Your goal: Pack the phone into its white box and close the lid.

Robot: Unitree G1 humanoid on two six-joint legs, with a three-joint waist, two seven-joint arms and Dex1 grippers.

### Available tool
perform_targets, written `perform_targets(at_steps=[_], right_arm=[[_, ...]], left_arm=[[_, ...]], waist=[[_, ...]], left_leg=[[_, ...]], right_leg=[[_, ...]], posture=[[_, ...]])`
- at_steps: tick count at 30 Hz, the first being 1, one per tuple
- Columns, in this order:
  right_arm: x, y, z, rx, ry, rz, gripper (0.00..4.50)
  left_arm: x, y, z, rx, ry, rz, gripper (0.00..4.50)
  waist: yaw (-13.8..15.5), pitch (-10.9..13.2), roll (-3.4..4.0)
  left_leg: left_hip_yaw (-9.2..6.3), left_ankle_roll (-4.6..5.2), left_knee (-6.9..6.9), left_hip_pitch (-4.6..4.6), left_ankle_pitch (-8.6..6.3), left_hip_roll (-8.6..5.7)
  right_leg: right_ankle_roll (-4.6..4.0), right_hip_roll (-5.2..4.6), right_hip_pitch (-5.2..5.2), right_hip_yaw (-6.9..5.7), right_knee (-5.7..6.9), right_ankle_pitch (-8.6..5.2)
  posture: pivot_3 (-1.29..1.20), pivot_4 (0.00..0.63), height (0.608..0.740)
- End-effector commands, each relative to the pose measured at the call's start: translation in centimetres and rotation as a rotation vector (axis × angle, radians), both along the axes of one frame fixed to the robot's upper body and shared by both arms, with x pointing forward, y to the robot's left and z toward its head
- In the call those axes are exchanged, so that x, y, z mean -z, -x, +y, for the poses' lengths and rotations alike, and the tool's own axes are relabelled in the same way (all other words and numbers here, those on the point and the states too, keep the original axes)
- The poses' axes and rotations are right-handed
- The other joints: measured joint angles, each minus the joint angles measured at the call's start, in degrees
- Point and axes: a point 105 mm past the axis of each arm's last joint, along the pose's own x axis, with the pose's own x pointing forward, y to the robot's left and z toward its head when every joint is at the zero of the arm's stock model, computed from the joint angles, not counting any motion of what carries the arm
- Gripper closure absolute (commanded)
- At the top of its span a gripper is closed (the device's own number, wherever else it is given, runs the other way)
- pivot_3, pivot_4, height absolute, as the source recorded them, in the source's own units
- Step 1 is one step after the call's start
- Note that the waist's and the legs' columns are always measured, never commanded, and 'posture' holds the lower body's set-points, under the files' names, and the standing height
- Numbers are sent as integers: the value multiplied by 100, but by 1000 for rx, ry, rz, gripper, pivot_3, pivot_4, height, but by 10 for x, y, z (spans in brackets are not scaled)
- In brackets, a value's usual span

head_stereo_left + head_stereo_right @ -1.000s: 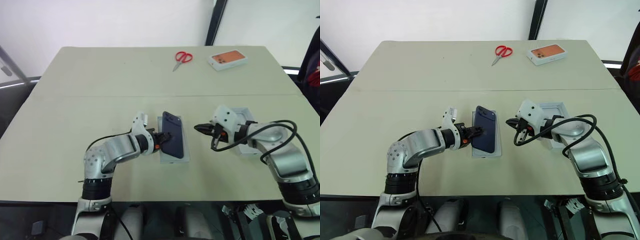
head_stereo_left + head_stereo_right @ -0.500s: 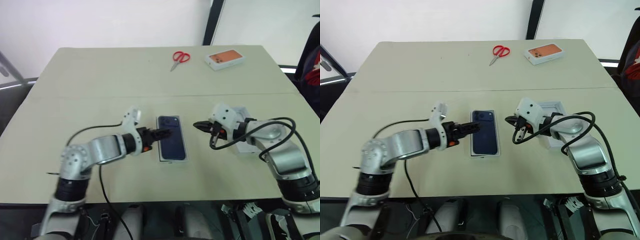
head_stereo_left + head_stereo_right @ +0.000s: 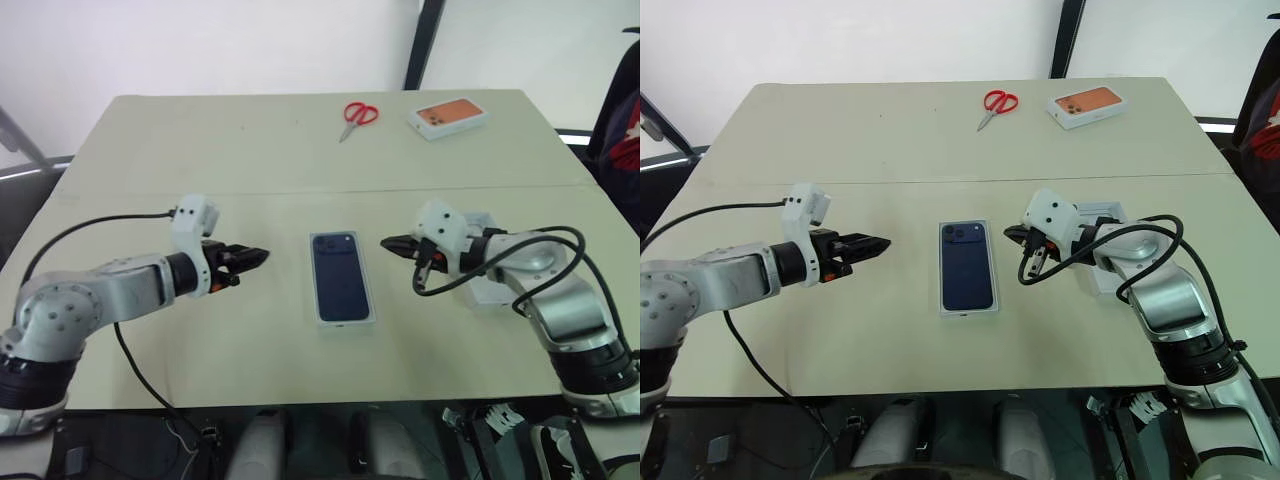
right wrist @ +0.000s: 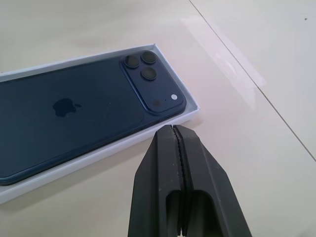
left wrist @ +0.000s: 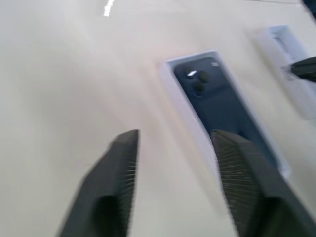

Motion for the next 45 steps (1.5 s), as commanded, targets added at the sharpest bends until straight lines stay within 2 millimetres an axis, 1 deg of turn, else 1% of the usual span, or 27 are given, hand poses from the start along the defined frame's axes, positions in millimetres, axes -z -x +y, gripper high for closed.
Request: perform_targets(at_steps=[1,2,5,7,11,13,16,18,22,28,32,34,36,40,45], right_arm=[[-4,0,1,-1,34,-42,4500],[-2,-1,1,5,54,-42,4500],[8,0,0,8,119,-40,4500],[18,3,3,-11,178,-40,4500],[30,10,12,-42,218,-29,4500],[35,10,15,-45,241,-33,4500],[38,12,18,-49,247,-33,4500],[38,13,20,-55,247,-31,4500],[39,20,25,-84,243,-21,4500],[40,23,22,-82,252,-13,4500],[42,26,17,-73,266,-4,4500],[43,26,10,-51,282,-3,4500],[43,26,2,-26,292,4,4500],[44,28,-15,15,315,20,4500],[42,33,-41,80,332,48,4500]], left_arm=[[0,5,-6,118,-124,-113,4078],[7,6,-7,151,-164,-109,4475],[23,8,-16,228,-231,-90,4475],[30,9,-26,279,-252,-90,4475],[43,9,-53,375,-267,-76,4475],[48,7,-62,389,-255,-52,4475],[55,5,-70,405,-260,-27,4475],[59,4,-74,414,-268,-19,4475],[60,-5,-89,431,-234,-11,4475],[59,-6,-111,508,-196,-22,4475],[57,-8,-125,547,-180,-33,4475],[56,-5,-134,584,-170,-36,4475],[55,-1,-143,623,-160,-44,4475],[53,0,-156,653,-133,-45,4475],[51,0,-178,707,-115,-56,4475]], waist=[[-8,1,2],[-11,1,2],[-26,2,2],[-28,2,1],[-47,3,0],[-48,3,0],[-71,3,0],[-69,3,0],[-28,3,0],[-22,2,2],[46,1,2],[78,1,2],[102,1,3],[98,1,3],[91,2,3]], left_leg=[[0,0,0,0,0,0],[0,1,0,0,0,1],[-1,6,0,-1,-4,9],[-1,9,1,-1,-5,9],[-2,10,3,-3,-5,10],[-3,11,4,-3,-5,10],[-2,11,6,-2,-5,9],[-4,11,5,-2,-5,10],[-8,11,11,-3,-5,10],[-16,14,19,3,-7,6],[-20,17,25,4,-9,4],[-19,19,27,5,-10,2],[-20,21,29,4,-10,1],[-21,29,48,-3,-15,-1],[-22,32,52,-3,-17,-1]], right_leg=[[0,-1,0,0,-1,0],[0,-2,2,0,-2,0],[0,-5,3,0,-2,0],[0,-5,2,0,-2,0],[1,-5,2,-2,-1,1],[2,-5,2,-2,0,1],[2,-1,1,-2,4,1],[2,1,1,-3,5,1],[2,-5,5,-8,4,1],[3,-9,24,-18,2,1],[4,-12,33,-25,-4,0],[4,-13,35,-25,-4,0],[4,-15,37,-26,-5,0],[6,-19,41,-28,-7,-1],[7,-17,43,-30,-5,-1]], posture=[[0,150,740],[0,150,740],[0,150,740],[0,150,740],[0,150,740],[0,150,740],[0,150,740],[0,150,740],[0,150,740],[0,150,740],[0,150,740],[0,150,740],[0,150,740],[0,150,740],[0,150,740]])
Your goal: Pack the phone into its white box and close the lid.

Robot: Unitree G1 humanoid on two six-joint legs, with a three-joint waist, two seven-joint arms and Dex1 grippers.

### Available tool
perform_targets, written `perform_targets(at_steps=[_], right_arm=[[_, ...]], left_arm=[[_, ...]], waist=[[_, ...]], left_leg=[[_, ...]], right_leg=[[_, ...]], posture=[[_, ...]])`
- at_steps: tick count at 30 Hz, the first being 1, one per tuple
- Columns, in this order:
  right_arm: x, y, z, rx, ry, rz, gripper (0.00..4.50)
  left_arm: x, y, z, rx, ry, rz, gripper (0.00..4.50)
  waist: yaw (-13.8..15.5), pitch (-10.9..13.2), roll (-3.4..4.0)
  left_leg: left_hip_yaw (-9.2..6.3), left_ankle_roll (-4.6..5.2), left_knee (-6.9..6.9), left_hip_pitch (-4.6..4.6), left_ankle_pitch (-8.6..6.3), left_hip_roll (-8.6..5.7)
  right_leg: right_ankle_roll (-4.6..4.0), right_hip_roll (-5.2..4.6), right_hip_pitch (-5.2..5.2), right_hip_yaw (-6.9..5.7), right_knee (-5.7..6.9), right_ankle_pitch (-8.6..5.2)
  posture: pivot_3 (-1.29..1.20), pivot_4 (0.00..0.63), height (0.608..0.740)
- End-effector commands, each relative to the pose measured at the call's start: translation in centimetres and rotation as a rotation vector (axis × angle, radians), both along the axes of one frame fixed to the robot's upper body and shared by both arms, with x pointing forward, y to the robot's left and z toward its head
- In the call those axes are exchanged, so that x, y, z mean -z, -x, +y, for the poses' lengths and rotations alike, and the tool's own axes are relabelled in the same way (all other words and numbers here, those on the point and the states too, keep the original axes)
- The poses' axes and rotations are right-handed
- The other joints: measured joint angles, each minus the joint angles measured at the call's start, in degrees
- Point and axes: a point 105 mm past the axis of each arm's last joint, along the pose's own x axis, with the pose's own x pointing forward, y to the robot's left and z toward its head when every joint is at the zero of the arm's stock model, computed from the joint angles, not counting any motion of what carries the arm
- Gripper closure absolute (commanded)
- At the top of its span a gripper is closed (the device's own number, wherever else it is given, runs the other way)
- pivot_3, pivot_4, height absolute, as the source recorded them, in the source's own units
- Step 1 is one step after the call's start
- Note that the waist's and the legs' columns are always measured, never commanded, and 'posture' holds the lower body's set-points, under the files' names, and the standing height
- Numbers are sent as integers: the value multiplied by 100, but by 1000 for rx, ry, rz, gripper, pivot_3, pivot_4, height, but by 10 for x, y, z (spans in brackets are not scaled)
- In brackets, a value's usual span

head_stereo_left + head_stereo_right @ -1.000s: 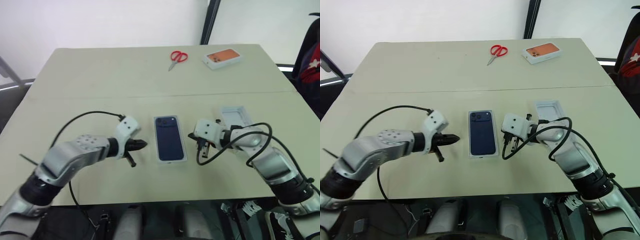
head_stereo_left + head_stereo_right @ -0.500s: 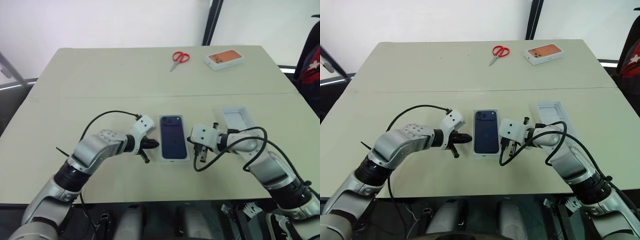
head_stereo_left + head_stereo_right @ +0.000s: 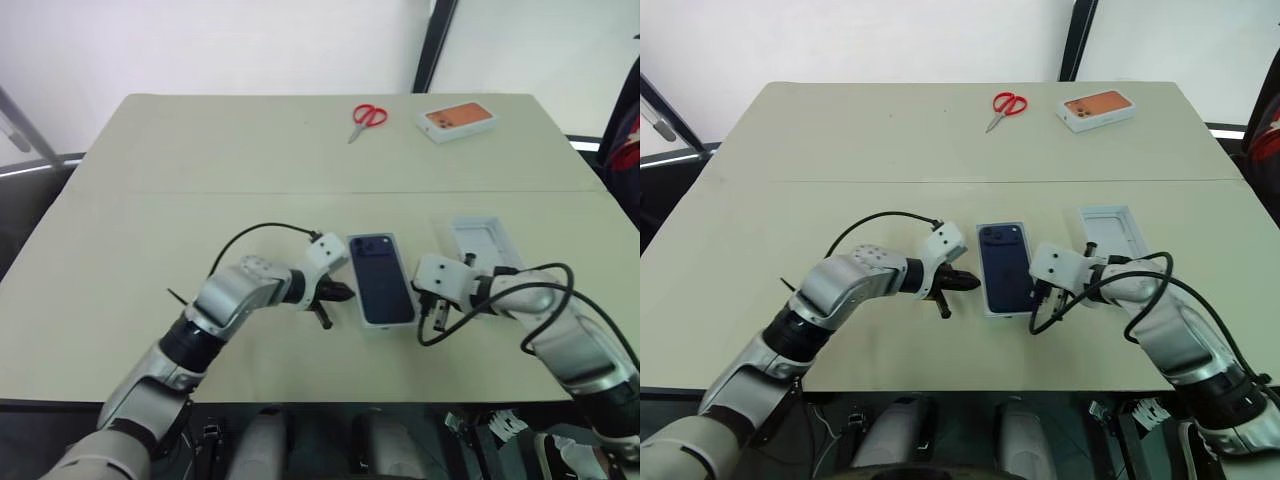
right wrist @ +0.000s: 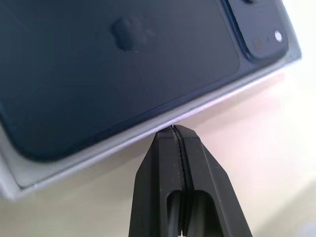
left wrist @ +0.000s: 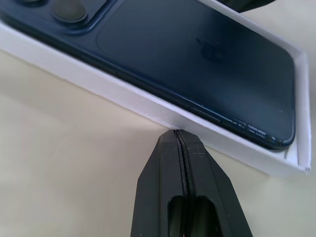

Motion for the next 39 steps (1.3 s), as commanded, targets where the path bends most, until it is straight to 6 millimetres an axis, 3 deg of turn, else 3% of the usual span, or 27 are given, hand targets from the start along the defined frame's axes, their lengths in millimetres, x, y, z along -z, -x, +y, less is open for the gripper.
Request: perform_targets(at_steps=[1,11,24,30,34,38,39], right_arm=[[-14,6,0,-28,-12,-32,4500],[-13,11,-15,11,2,-22,4500],[-14,9,-16,4,9,-14,4500],[-24,6,-30,48,7,-9,4500],[-54,3,-33,92,-104,-12,3178],[-73,-9,-46,279,-233,2,1122],[-72,-15,-53,359,-259,32,1122]], left_arm=[[-16,7,-27,104,56,-44,4475],[-16,3,-38,112,66,-35,4475],[-13,-6,-30,58,64,-33,4475],[-17,-6,-26,53,74,-34,4475],[-22,-6,-16,42,94,-39,4500],[-26,-5,-4,44,109,-71,4500],[-27,-4,0,54,114,-89,4500]], waist=[[-13,0,0],[-33,0,2],[-27,0,2],[-27,1,2],[-30,1,4],[-54,-1,10],[-64,-1,10]], left_leg=[[1,0,1,0,0,0],[2,4,5,1,-2,1],[2,4,9,1,-3,3],[2,4,9,1,-3,4],[2,4,9,1,-3,7],[2,4,9,2,-3,13],[1,4,9,2,-3,13]], right_leg=[[0,0,0,0,0,0],[1,5,0,1,3,0],[1,5,0,2,3,0],[1,5,0,1,4,0],[1,5,0,1,4,0],[0,7,0,3,6,0],[0,6,0,3,7,0]], posture=[[0,150,740],[0,150,740],[0,150,740],[0,150,740],[0,150,740],[0,150,740],[0,150,740]])
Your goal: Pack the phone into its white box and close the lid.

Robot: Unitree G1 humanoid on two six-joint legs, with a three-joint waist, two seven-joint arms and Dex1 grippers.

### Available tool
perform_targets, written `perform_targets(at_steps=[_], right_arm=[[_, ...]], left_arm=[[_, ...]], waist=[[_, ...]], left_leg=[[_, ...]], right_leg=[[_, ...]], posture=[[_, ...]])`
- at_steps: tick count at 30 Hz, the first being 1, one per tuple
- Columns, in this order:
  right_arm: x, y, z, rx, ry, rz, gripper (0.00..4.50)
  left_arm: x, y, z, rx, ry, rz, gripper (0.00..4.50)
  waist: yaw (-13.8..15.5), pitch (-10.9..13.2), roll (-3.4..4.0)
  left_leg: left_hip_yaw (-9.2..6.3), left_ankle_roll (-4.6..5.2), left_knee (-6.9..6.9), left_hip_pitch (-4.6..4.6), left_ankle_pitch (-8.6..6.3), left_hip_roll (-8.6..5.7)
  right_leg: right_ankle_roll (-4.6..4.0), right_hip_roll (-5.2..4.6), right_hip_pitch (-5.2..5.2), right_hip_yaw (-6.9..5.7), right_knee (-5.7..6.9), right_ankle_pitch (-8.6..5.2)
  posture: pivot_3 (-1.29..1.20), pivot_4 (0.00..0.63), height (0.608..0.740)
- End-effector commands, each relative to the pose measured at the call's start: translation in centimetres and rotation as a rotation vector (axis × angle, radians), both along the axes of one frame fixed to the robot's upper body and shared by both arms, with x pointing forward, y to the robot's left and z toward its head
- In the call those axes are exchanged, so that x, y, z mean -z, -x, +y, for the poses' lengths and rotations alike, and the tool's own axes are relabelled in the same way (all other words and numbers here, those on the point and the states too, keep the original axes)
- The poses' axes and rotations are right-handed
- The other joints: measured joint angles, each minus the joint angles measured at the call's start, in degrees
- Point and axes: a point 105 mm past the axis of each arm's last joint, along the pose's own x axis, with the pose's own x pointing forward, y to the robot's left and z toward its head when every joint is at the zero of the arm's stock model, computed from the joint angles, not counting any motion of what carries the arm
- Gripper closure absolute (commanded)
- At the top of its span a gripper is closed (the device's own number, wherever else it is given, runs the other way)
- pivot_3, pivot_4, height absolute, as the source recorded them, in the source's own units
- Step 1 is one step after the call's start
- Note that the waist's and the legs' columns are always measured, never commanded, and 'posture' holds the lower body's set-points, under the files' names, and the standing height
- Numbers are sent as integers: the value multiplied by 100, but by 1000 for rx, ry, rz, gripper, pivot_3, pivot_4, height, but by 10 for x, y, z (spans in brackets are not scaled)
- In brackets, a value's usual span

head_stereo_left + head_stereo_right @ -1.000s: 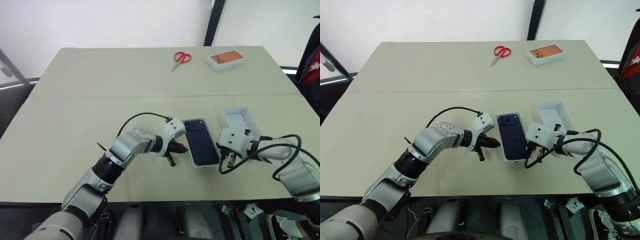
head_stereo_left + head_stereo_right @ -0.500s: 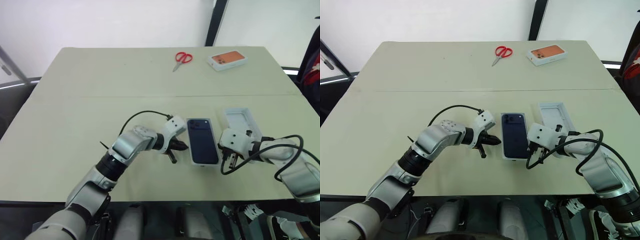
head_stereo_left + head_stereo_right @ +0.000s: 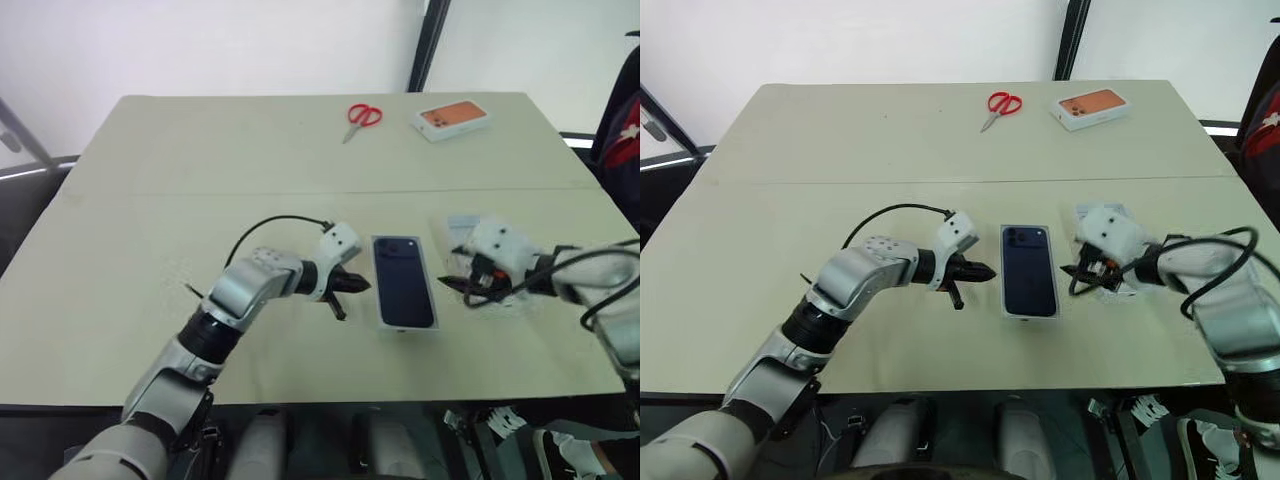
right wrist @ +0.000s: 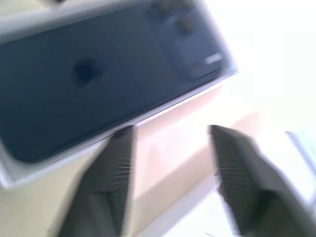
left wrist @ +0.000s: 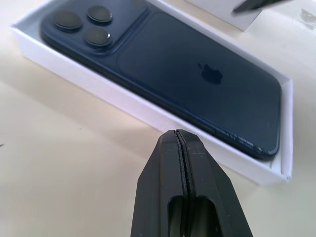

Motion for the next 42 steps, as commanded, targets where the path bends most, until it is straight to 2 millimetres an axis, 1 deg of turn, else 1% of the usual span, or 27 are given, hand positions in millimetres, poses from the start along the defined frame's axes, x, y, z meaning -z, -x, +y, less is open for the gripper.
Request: perform_targets(at_steps=[1,5,8,11,14,16,18,20,23,24,29,32,34,35,36,37,38,40,42], right_arm=[[-9,-13,-19,234,-113,77,1122],[-1,-26,-34,423,-158,170,1122],[2,-33,-35,519,-208,256,1122],[5,-35,-34,559,-213,308,1122],[14,-37,-36,606,-191,358,1122],[18,-35,-33,602,-190,395,1122],[22,-34,-31,603,-193,420,1664],[23,-34,-30,604,-185,423,2445],[22,-34,-29,604,-194,422,4105],[19,-35,-28,610,-217,423,4480],[5,-35,-24,612,-301,434,4480],[-7,-35,-23,606,-336,393,4480],[-24,-36,-15,539,-389,346,4480],[-38,-35,-3,458,-474,337,4480],[-48,-34,5,400,-532,332,4480],[-62,-29,22,276,-633,345,4480],[-71,-25,33,188,-699,352,4480],[-83,-11,54,19,-786,380,4480],[-83,-3,69,-73,-864,445,4480]], left_arm=[[-17,4,7,46,58,-87,4500],[-25,9,18,108,84,-184,4500],[-38,19,28,195,140,-340,4500],[-43,26,35,225,211,-334,4500],[-45,33,43,245,237,-351,4500],[-45,36,47,249,241,-352,4500],[-46,38,49,242,258,-357,4500],[-46,38,51,233,267,-356,4500],[-41,36,54,204,248,-356,4500],[-39,33,56,182,236,-363,4500],[-35,25,67,102,224,-365,4500],[-33,18,78,28,218,-363,4500],[-33,11,88,-32,215,-368,4500],[-33,5,95,-75,213,-371,4500],[-33,2,99,-103,212,-373,4500],[-35,-4,107,-155,224,-377,4500],[-36,-9,112,-191,234,-380,4500],[-38,-14,120,-238,256,-382,4500],[-38,-16,124,-253,264,-381,4500]], waist=[[-5,0,1],[21,0,2],[13,4,14],[21,6,18],[24,6,18],[26,6,18],[13,6,19],[13,6,19],[6,6,19],[-1,6,19],[-20,6,19],[-24,6,19],[-24,8,22],[-26,8,23],[-39,9,23],[-65,9,23],[-85,9,23],[-92,9,23],[-94,9,22]], left_leg=[[0,0,1,0,0,0],[1,0,0,-2,0,-1],[7,-2,-2,-4,1,-2],[11,-2,-2,-8,1,-2],[9,6,-1,-8,-3,-3],[11,13,0,-8,-7,-4],[11,14,0,-8,-8,-4],[11,15,0,-8,-9,-3],[11,17,2,-8,-10,-3],[11,17,2,-8,-10,-3],[10,18,1,-7,-10,0],[10,19,1,-7,-11,1],[11,19,1,-8,-11,1],[11,19,1,-8,-11,0],[11,20,1,-8,-11,0],[11,20,1,-8,-11,1],[10,20,0,-8,-11,1],[8,20,-1,-8,-12,6],[7,23,-1,-8,-13,7]], right_leg=[[0,0,-1,0,0,0],[-1,-4,-2,1,-2,0],[-2,-9,-7,5,-4,0],[-2,-12,-11,7,-5,0],[-2,-11,-9,6,-5,0],[-2,-11,-9,6,-6,0],[-2,-10,-10,7,-5,1],[-2,-9,-10,6,-4,1],[-1,-7,-9,6,-4,1],[-1,-7,-9,6,-3,1],[-1,-3,-12,6,1,1],[-1,-2,-12,6,1,1],[-1,-2,-12,6,1,1],[-1,-2,-13,6,1,1],[-1,-2,-13,6,1,1],[-1,-1,-14,6,2,1],[-1,-1,-14,6,3,1],[-1,2,-13,3,2,1],[0,2,-11,0,1,1]], posture=[[0,150,740],[0,150,740],[0,150,740],[0,150,740],[0,150,740],[0,150,740],[0,150,740],[0,150,740],[0,150,740],[0,150,740],[0,150,740],[0,150,740],[0,150,740],[0,150,740],[0,150,740],[0,150,740],[0,150,740],[0,150,740],[0,150,740]])
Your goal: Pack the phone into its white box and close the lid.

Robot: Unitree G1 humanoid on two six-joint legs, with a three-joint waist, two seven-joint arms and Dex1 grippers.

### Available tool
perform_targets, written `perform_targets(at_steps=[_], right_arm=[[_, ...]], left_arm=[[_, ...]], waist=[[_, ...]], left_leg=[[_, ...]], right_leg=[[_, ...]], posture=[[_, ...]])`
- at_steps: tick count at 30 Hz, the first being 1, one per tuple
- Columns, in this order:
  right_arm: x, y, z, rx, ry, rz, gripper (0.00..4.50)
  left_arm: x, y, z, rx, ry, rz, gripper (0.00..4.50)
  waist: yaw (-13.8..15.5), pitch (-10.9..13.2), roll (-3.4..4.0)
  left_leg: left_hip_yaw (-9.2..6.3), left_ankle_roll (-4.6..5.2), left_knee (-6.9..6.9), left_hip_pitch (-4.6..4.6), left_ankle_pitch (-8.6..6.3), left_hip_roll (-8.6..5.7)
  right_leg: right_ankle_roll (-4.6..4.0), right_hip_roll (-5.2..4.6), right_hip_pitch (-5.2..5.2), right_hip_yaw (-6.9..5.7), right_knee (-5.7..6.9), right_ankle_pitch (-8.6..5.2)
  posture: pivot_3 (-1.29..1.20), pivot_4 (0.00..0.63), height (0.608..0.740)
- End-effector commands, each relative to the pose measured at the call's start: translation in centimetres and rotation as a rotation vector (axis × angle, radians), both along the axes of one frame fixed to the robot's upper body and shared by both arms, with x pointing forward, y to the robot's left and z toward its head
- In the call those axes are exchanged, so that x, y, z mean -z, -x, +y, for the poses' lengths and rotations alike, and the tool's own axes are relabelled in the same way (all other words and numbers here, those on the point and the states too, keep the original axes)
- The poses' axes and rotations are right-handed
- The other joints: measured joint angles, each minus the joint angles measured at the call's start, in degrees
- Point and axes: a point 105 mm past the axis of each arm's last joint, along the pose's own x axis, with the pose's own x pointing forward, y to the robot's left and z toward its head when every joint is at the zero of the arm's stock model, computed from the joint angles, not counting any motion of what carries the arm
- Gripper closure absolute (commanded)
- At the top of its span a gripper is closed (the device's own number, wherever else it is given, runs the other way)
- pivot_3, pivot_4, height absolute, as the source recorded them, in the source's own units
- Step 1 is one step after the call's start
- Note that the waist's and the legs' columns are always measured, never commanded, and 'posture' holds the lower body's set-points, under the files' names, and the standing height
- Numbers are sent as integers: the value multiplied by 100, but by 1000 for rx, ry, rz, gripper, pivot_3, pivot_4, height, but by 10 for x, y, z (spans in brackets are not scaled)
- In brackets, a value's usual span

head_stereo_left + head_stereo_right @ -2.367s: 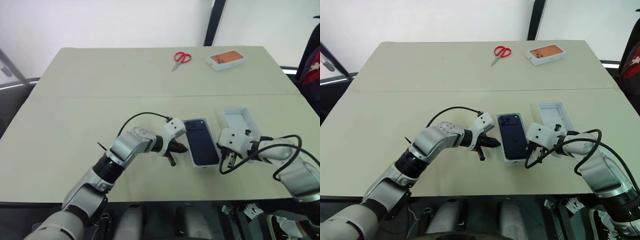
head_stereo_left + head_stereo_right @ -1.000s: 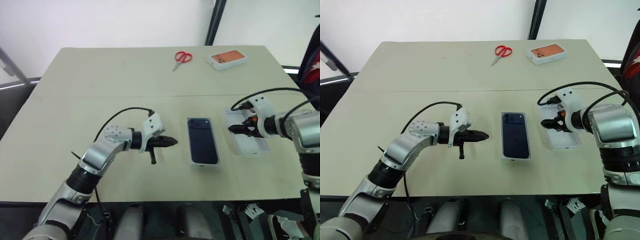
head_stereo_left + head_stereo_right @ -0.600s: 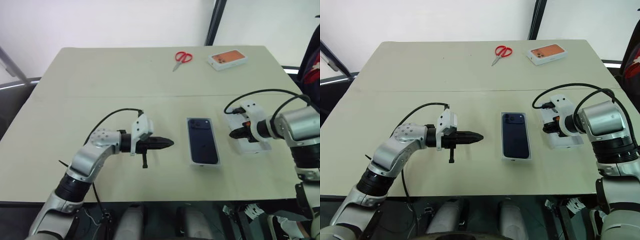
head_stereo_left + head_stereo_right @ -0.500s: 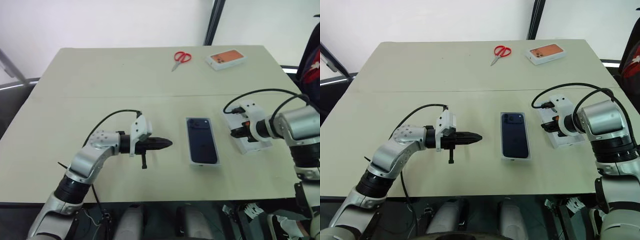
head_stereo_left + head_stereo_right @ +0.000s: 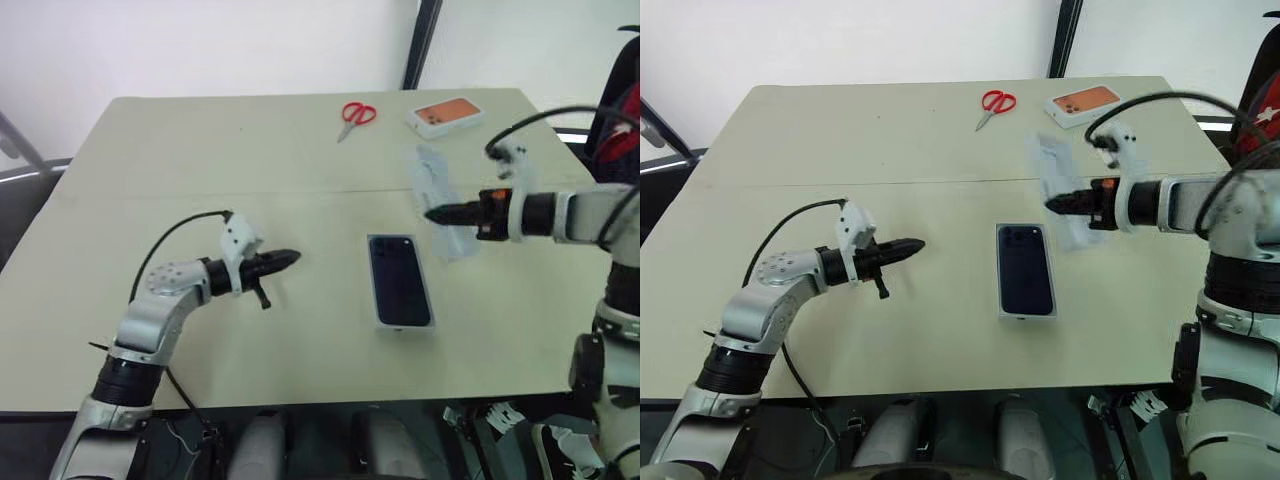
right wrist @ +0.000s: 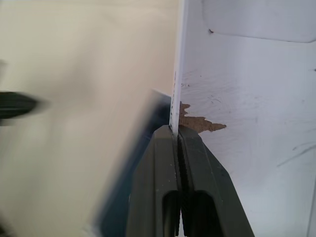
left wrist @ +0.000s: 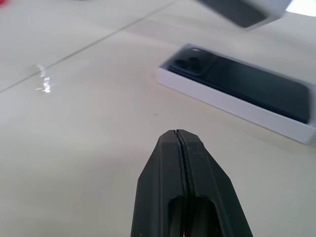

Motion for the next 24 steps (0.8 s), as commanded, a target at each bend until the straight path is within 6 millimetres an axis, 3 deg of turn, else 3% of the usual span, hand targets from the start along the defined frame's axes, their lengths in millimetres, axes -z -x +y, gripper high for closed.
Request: perform_targets(at_steps=[1,5,11,17,21,24], right_arm=[[-15,18,23,-150,-153,-15,4480],[13,27,61,-203,-273,106,4480],[42,35,92,-66,-389,244,4480],[69,26,89,156,-428,342,4480],[66,26,92,178,-441,335,4480],[50,32,102,103,-470,277,4480]], left_arm=[[-14,-4,6,-23,41,-53,4500],[-13,-5,9,-20,8,-70,4500],[-12,-4,9,-22,0,-77,4500],[-9,0,1,-5,-2,-74,4500],[-7,0,-5,9,-2,-69,4500],[-6,0,-9,26,-7,-66,4500]], waist=[[-3,0,0],[-8,-3,-5],[-30,0,-4],[-31,-2,-3],[-14,-2,-2],[-21,-1,-2]], left_leg=[[0,0,1,0,0,0],[0,1,5,1,0,0],[5,3,14,-10,-1,-2],[3,7,12,-5,-4,4],[3,7,12,-4,-4,3],[4,8,12,-4,-4,3]], right_leg=[[0,-1,1,0,0,0],[0,-4,6,0,1,0],[1,-9,1,3,1,0],[1,2,0,4,4,0],[1,1,1,4,3,0],[1,1,2,4,2,0]], posture=[[0,150,740],[0,150,740],[0,150,740],[0,150,740],[0,150,740],[0,150,740]])
